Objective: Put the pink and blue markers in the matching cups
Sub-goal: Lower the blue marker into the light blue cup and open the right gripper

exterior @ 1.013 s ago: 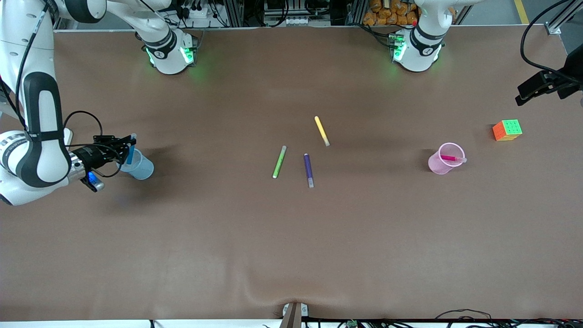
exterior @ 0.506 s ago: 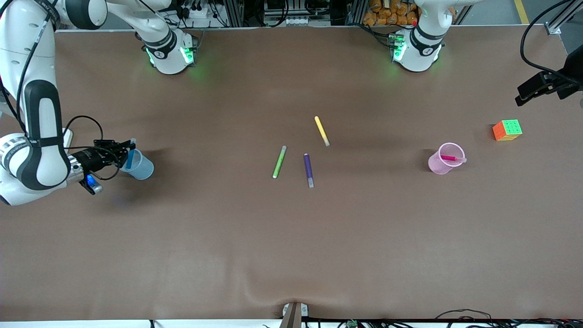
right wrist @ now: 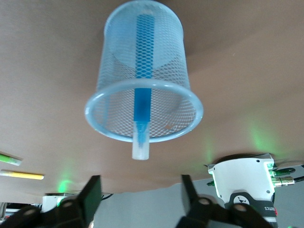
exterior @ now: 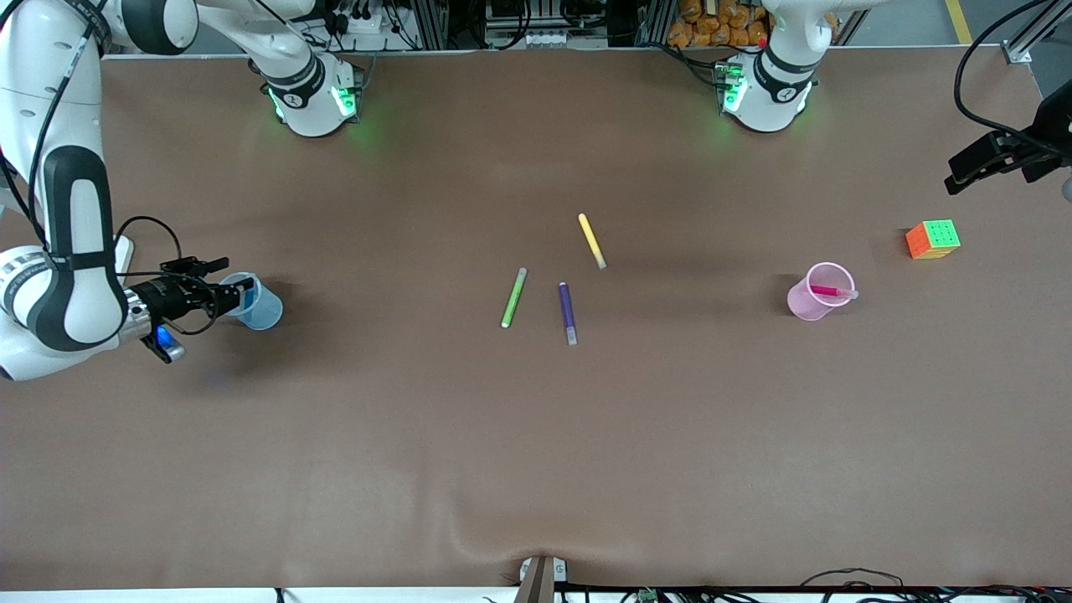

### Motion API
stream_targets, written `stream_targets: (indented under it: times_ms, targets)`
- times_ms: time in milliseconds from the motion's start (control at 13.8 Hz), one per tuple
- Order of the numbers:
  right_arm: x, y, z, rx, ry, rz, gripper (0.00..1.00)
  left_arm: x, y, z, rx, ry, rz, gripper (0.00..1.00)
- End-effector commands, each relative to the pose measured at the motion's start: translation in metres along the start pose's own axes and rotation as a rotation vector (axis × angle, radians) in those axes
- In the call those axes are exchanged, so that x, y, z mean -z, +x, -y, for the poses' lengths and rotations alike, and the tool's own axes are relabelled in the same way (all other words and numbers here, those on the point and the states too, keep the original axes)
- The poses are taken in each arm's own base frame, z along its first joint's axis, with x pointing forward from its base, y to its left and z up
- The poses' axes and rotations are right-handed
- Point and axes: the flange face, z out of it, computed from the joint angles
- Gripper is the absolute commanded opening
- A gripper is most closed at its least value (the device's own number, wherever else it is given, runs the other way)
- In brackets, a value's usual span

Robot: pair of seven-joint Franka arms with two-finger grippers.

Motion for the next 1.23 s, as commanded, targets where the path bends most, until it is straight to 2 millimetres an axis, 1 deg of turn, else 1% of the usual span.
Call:
stream_targets:
  times_ms: [0,145,289,434,506,651,723,796,868,1085,1157]
  targets:
    - [0.022,-0.018,0.016,0.032,-0.009,-0.007,1.0,0.002,-0.005,-0.001,-0.004,0.004,0.003,1.0]
    - [0.038,-0.033,0.025,0.059,-0.02,0.0,1.0,0.0,-0.004,-0.001,-0.004,0.004,0.006,1.0]
    - [0.058,-0.049,0.041,0.099,-0.029,-0.036,1.0,0.0,-0.004,-0.001,-0.004,0.003,0.007,1.0]
    - [0.07,-0.057,0.049,0.116,-0.024,-0.063,1.0,-0.004,-0.004,-0.001,-0.004,0.005,0.013,1.0]
    - [0.08,-0.063,0.053,0.135,-0.024,-0.088,1.0,-0.004,-0.004,-0.001,-0.004,0.005,0.013,1.0]
    - [0.107,-0.081,0.061,0.162,-0.063,-0.165,1.0,-0.005,-0.004,-0.002,-0.005,0.006,0.016,1.0]
    - [0.116,-0.09,0.067,0.183,-0.099,-0.197,1.0,-0.007,-0.004,-0.002,-0.005,0.006,0.019,1.0]
    - [0.121,-0.101,0.076,0.209,-0.128,-0.212,1.0,-0.009,-0.004,-0.003,-0.005,0.007,0.024,1.0]
    - [0.132,-0.112,0.081,0.219,-0.145,-0.239,1.0,-0.009,-0.004,-0.003,-0.007,0.007,0.024,1.0]
    - [0.159,-0.147,0.088,0.255,-0.147,-0.307,1.0,-0.004,-0.003,-0.002,0.003,0.003,0.009,1.0]
    - [0.167,-0.162,0.09,0.269,-0.139,-0.331,1.0,-0.004,-0.003,-0.002,0.003,0.003,0.009,1.0]
